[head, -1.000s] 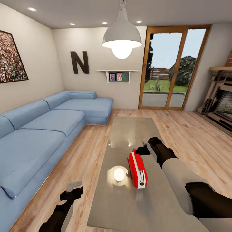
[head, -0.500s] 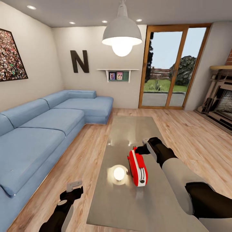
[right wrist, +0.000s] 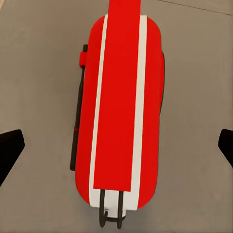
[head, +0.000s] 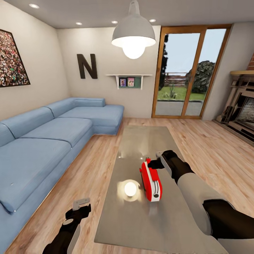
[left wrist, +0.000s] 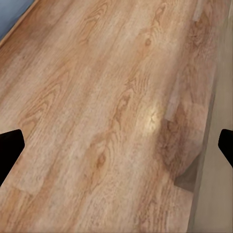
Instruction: Turn on the radio receiver that's on the table in the living room.
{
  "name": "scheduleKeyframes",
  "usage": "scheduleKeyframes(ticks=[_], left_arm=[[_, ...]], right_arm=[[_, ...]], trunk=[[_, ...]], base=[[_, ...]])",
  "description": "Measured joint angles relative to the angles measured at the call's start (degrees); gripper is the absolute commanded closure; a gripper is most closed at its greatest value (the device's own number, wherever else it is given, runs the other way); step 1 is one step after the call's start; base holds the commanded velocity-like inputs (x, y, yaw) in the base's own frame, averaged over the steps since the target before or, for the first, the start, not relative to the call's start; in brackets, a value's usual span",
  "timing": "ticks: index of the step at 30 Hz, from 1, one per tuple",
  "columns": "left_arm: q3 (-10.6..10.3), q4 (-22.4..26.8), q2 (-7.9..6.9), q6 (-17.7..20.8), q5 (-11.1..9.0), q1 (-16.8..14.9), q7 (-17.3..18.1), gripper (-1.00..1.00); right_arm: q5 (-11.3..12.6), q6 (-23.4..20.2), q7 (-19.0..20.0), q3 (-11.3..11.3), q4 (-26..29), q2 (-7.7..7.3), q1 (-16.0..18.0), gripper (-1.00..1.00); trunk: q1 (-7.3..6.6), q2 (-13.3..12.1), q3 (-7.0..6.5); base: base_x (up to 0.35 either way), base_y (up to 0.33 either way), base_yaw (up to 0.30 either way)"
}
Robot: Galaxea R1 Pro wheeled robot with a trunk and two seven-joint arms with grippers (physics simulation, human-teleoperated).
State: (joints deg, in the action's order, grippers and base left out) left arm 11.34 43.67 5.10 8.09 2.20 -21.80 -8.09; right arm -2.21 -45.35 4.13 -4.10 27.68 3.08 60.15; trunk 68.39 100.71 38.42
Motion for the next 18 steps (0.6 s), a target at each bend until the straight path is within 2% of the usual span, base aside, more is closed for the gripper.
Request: scheduleKeyframes(ticks=[18], left_arm=[[0.0, -0.1, 0.09, 0.0, 0.0, 0.0, 0.0, -1.00]], right_arm=[[0.1, 0.5, 0.1, 0.0, -0.1, 0.09, 0.0, -1.00]], trunk=[[3.95, 7.2, 3.23]], base=[[0.000, 0.000, 0.000]])
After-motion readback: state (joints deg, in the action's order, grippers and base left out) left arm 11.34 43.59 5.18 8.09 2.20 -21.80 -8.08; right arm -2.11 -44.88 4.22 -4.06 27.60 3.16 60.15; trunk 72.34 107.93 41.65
